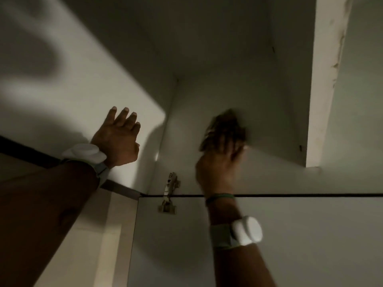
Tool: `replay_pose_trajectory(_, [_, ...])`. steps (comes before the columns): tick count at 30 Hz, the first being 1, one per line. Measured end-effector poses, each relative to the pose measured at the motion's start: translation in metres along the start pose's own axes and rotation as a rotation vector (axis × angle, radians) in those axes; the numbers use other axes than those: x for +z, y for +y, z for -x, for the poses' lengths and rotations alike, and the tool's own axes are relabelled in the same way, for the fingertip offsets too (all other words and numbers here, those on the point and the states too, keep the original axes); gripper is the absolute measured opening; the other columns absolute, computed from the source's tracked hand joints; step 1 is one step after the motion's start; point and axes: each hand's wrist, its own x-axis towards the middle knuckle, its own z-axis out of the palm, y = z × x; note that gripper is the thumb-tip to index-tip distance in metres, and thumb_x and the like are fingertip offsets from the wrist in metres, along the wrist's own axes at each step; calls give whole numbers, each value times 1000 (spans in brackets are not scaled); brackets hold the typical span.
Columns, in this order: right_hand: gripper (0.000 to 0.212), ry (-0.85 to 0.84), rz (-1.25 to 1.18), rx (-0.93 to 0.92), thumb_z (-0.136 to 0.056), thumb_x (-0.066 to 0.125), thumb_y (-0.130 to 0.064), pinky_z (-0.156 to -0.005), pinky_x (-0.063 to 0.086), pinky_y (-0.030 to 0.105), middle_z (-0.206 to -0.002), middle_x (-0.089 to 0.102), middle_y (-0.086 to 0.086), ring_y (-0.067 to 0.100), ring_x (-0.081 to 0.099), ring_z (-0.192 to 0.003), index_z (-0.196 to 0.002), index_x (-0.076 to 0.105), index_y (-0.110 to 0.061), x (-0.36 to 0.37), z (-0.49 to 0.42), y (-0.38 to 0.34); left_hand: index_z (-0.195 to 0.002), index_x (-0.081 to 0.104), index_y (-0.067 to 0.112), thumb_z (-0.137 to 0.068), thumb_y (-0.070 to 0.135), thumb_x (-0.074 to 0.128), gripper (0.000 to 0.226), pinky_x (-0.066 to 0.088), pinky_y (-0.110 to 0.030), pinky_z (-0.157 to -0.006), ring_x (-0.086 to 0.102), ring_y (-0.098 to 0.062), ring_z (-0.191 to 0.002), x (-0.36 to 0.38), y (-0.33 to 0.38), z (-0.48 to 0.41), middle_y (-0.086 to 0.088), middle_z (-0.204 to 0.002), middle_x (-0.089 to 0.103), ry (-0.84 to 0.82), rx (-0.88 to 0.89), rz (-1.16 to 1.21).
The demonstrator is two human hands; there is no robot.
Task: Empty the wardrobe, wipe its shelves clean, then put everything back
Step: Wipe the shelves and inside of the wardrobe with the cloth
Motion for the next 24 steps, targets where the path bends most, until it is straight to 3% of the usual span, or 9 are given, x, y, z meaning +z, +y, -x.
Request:
replay_pose_trajectory(3, [70,-152,-99,-250,-86,27,-25,-120,7,65,-160,35,12,35,28,-149,-153,40,-10,42,36,-64,-118,70,22,-79,51,44,55,13,-53,-121,38,-30,-143,5,-4,3,-5,-145,55,52,103,39])
replay_pose_trajectory(6, [69,-156,-147,-322,-79,59,-25,-114,14,74,-151,48,15,38,42,-141,-145,51,-7,34,35,-61,-102,78,21,-75,46,46,49,17,-48,-120,50,-30,-135,9,-4,2,-5,-133,65,123,150,164])
replay_pose_trajectory(7, [70,-82,-135,-300,-77,58,-25,-113,18,74,-150,49,15,38,43,-140,-144,52,-8,26,32,-45,-101,79,21,-76,47,43,51,18,-48,-120,51,-30,-135,11,-5,2,-4,-133,66,120,144,197])
replay_pose_trajectory(10, [83,-13,-2,-9,-76,28,-20,-119,2,66,-166,17,14,37,10,-154,-159,25,-13,-21,28,27,-96,81,23,-80,48,36,54,20,-48,-120,55,-28,-132,14,-10,1,-1,-131,67,121,132,254])
replay_pose_trajectory(13, [78,119,32,153,-79,31,-16,-119,-2,66,-164,17,23,42,6,-153,-156,29,-6,-48,53,67,-93,82,23,-79,47,38,52,24,-50,-118,57,-28,-130,10,-6,-1,-1,-126,70,145,121,259])
replay_pose_trajectory(16, [77,-4,41,-242,-85,31,-15,-119,7,66,-163,6,29,48,0,-152,-158,11,0,-13,94,15,-92,82,22,-77,46,38,52,22,-47,-119,58,-28,-128,9,-5,3,-2,-124,71,155,113,283])
replay_pose_trajectory(18, [76,-79,-12,-417,-85,31,-23,-116,14,68,-163,16,26,45,13,-151,-157,13,-4,8,106,-14,-92,82,21,-77,46,35,55,18,-43,-119,59,-28,-128,11,-6,6,-2,-124,71,132,114,308])
replay_pose_trajectory(20, [77,-33,-23,-304,-81,30,-21,-114,18,70,-161,26,22,43,22,-149,-156,25,-6,-2,86,-1,-93,82,22,-78,46,34,56,20,-43,-119,58,-27,-129,11,-6,4,-2,-126,70,113,111,325])
replay_pose_trajectory(24, [73,152,32,187,-81,29,-14,-118,3,67,-160,26,27,44,13,-151,-153,34,0,-34,61,65,-92,82,22,-77,45,37,53,25,-48,-118,59,-26,-129,11,-5,4,-2,-126,70,109,88,334])
